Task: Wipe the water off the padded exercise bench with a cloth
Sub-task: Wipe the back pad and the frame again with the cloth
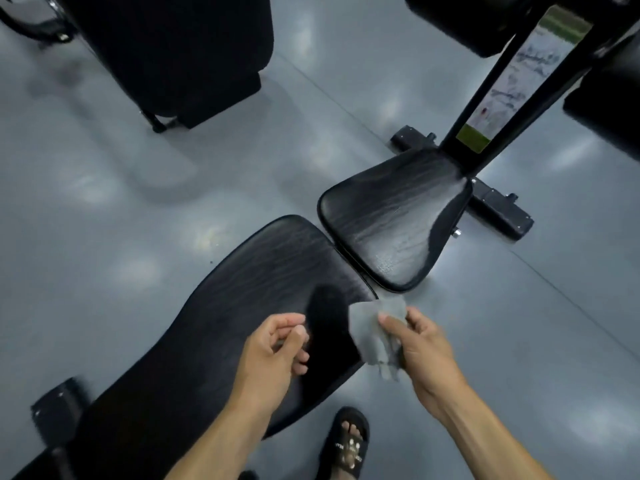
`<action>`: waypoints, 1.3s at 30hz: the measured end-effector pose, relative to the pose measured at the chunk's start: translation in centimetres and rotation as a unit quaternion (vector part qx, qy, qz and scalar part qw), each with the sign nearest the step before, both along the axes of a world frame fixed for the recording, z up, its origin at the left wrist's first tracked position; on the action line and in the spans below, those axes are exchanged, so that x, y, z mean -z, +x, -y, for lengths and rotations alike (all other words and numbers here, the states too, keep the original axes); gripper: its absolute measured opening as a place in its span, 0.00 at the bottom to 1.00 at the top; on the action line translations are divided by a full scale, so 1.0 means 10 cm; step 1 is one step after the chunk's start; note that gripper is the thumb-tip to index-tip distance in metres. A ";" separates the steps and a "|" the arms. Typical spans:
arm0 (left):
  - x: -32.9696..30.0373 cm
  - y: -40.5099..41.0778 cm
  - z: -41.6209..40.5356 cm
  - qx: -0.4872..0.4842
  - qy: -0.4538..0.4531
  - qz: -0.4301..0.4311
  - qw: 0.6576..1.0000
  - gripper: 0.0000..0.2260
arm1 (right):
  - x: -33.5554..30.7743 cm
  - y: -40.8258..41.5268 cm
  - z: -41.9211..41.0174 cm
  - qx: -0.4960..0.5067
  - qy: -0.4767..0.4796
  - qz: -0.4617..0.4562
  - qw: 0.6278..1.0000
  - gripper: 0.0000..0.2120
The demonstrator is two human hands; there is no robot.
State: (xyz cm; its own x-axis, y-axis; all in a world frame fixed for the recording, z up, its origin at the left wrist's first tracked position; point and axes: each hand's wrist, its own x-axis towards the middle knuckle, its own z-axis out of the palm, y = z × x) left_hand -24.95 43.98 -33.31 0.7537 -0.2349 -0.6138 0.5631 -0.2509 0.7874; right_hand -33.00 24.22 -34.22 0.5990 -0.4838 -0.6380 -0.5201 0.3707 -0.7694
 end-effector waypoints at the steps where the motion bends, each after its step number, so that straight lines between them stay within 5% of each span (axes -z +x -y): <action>1: 0.09 -0.04 -0.04 -0.008 0.010 -0.008 1.000 0.06 | 0.08 0.05 0.13 -0.003 -0.076 -0.008 0.997 0.13; 3: 0.27 -0.13 -0.12 -0.026 0.026 -0.023 0.999 0.06 | 0.22 0.17 0.35 -0.011 -0.218 -0.011 0.976 0.06; 7: 0.65 -0.29 -0.25 -0.074 0.051 -0.061 0.994 0.05 | 0.65 0.47 0.36 -0.126 -0.420 -0.017 0.898 0.06; 11: 0.91 -0.37 -0.34 -0.098 0.057 -0.092 0.989 0.05 | 1.19 0.57 -0.07 -0.370 -0.443 -0.029 0.816 0.08; 14: 1.04 -0.35 -0.43 -0.098 0.063 -0.089 0.989 0.09 | 1.31 0.58 -0.17 -0.388 -0.548 0.001 0.741 0.15; 19: 1.21 -0.26 -0.55 -0.108 0.052 -0.100 0.988 0.06 | 1.60 0.44 -0.22 -0.479 -0.583 -0.033 0.655 0.29; 25: 1.34 -0.13 -0.75 -0.106 0.038 -0.109 0.988 0.06 | 1.70 1.12 0.03 -0.597 -0.644 0.039 0.477 0.33; 26: 1.38 -0.10 -0.80 -0.106 0.040 -0.105 0.988 0.06 | 1.70 1.38 0.05 -0.591 -0.650 0.035 0.477 0.33; 29: 1.49 -0.02 -0.91 -0.114 0.043 -0.097 0.988 0.06 | 1.75 1.89 -0.21 -0.474 -0.657 -0.059 0.583 0.34; 31: 1.51 0.00 -1.00 -0.115 0.046 -0.097 0.988 0.06 | 1.84 1.81 -0.67 -0.428 -0.664 -0.087 0.606 0.34; 33: 1.51 0.00 -1.10 -0.122 0.044 -0.101 0.986 0.06 | 1.95 1.40 -1.22 -0.508 -0.655 -0.023 0.559 0.34; 36: 1.48 -0.02 -1.27 -0.135 0.047 -0.105 0.984 0.07 | 2.05 0.87 -1.55 -0.674 -0.588 0.117 0.432 0.32; 39: 1.46 -0.04 -1.47 -0.145 0.047 -0.107 0.983 0.07 | 2.02 1.33 -1.20 -0.704 -0.576 0.174 0.376 0.30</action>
